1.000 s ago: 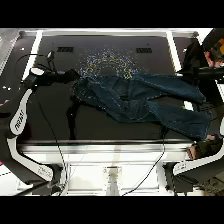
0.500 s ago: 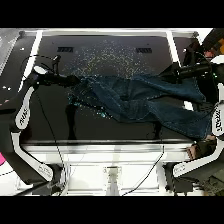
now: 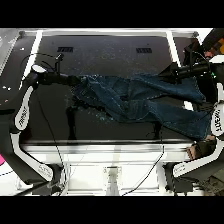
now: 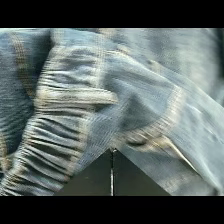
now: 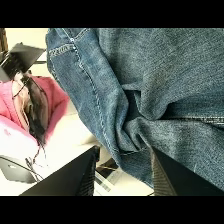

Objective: Fold the clothes and pants, and hang the long-sleeved shirts on hangers.

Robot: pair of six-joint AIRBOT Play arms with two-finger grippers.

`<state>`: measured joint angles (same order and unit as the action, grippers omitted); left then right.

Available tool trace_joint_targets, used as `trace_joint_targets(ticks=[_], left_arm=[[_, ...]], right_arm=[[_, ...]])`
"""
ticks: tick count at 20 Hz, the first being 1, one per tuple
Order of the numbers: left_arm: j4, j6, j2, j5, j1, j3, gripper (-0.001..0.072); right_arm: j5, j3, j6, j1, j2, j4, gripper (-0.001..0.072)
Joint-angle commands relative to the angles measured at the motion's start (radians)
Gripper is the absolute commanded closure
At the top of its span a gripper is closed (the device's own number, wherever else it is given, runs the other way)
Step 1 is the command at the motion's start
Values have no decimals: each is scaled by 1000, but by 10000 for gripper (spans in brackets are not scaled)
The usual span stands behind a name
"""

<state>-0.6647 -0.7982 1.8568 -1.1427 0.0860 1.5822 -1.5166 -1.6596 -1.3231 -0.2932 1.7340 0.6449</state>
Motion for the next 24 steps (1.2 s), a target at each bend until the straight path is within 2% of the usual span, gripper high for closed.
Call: trace_joint_targets(ticks=[1, 5, 9, 10, 11, 13, 17, 20, 24], left_arm=[[11, 91, -48, -92, 5, 1, 672], [45, 110, -90, -111, 8, 1, 672], [182, 110, -141, -111, 20, 1, 672], [187, 109, -152, -112, 20, 1, 672], [187, 107, -158, -114, 19, 1, 672], [188, 107, -163, -135, 17, 1, 672], [244, 106, -166, -216, 15, 1, 672], [284, 107, -180, -196, 15, 1, 673], [283, 107, -214, -152, 15, 1, 673]], right_arm=[[-8, 0, -51, 8, 14, -16, 326], [-27, 0, -39, 117, 83, -69, 325], [35, -23, 52, 312, 191, -119, 324], [62, -47, 79, 360, 221, -92, 320], [87, -79, 86, 398, 250, -34, 267], [101, -166, 79, 459, 311, 129, 260], [125, -278, 61, 537, 391, 129, 260], [183, -338, 59, 570, 429, 262, 260], [243, -355, 54, 568, 460, 272, 261]])
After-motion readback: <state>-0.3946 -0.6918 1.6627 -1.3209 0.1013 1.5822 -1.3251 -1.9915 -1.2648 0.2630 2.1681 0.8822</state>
